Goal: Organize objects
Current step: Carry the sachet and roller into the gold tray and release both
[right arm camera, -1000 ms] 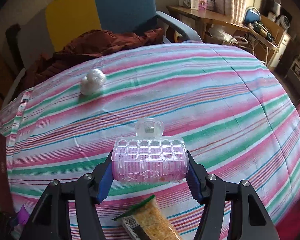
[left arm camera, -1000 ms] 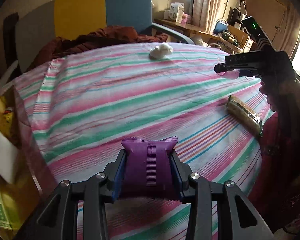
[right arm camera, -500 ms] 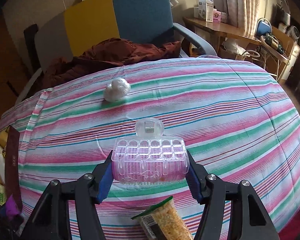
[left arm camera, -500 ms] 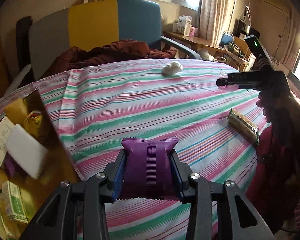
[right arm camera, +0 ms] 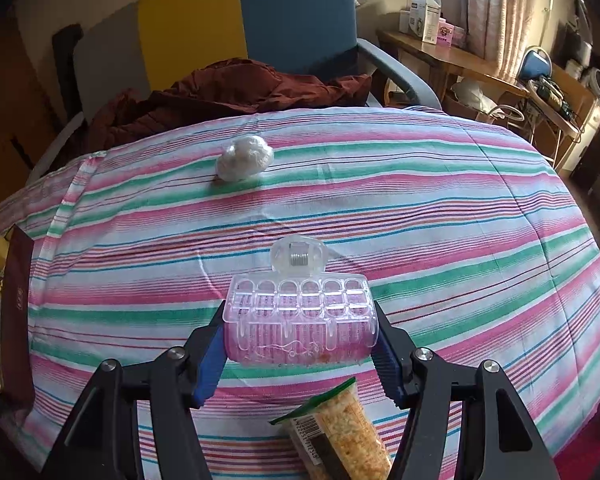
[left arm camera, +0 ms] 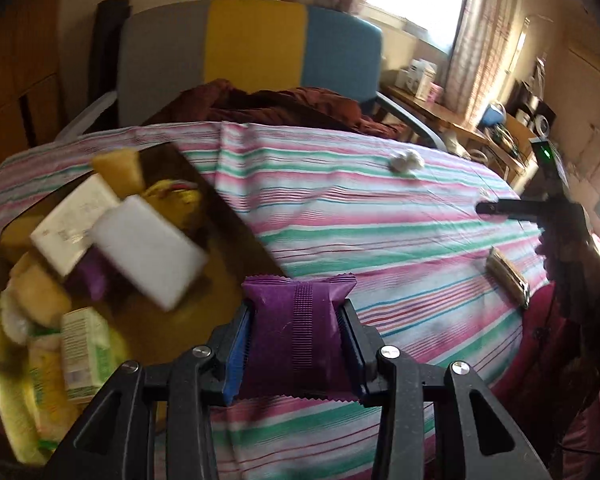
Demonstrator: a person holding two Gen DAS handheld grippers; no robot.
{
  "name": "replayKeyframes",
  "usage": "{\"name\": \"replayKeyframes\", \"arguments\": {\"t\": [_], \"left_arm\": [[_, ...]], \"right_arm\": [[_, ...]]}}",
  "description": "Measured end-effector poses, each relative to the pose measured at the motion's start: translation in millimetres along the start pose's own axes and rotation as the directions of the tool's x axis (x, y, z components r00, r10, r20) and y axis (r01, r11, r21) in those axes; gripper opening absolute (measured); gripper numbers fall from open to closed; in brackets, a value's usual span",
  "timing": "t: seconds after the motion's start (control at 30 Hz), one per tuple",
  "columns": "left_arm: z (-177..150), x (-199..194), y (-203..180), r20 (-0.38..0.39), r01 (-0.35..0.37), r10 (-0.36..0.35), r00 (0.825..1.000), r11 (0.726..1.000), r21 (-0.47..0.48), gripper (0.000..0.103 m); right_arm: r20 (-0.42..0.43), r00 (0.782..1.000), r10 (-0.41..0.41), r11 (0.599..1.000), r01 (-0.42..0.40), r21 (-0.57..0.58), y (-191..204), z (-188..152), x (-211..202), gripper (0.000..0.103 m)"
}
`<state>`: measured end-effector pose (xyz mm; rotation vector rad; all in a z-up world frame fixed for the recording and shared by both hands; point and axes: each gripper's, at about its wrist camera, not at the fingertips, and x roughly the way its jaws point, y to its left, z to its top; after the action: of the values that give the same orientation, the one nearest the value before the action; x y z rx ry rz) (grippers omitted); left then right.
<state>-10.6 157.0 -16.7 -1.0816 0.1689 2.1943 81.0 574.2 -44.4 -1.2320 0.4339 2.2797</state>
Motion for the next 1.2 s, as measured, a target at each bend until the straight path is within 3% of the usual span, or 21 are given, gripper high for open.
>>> {"name": "replayKeyframes", "arguments": {"t": [0.27,0.43,0.57,0.8,1.03,1.2], "left_arm": [[-12.9,-26.8,65.4,0.0,-0.073,0.074,0.997,0.989,-0.126,0.042],[-18.5,-44.8,101.2,0.018,-0.122,0.128,0.992,0.971,-0.207,0.042],[-19.4,-56.7,130.5,0.033,-0.149,0.164,0.986,0.949,-0.277,0.042],[-20.7,-71.4,172.1,0.054,-0.162,0.196,0.979,0.912,-0.376,0.042],[-29.4,-66.0,182.7,0.039,-0.14,0.17,0.985,0.903,-0.406,0.042],[-33.1,-62.6,187.2,0.031,-0.132,0.16,0.987,0.898,-0.419,0.042]], "right_arm": [[0.025,0.997,0.073,0.995,-0.071,-0.064,49.9,-7.0,-21.7,0.064],[0.043,0.984,0.172,0.979,-0.166,-0.121,98.4,-11.2,-35.9,0.064],[0.047,0.961,0.272,0.948,-0.26,-0.182,144.3,-21.5,-52.3,0.064],[-0.005,0.891,0.453,0.853,-0.435,-0.287,235.3,-51.9,-74.0,0.064],[-0.075,0.858,0.509,0.782,-0.497,-0.376,305.9,-81.1,-71.5,0.064],[-0.108,0.857,0.503,0.764,-0.5,-0.407,332.2,-95.6,-65.5,0.064]]}}
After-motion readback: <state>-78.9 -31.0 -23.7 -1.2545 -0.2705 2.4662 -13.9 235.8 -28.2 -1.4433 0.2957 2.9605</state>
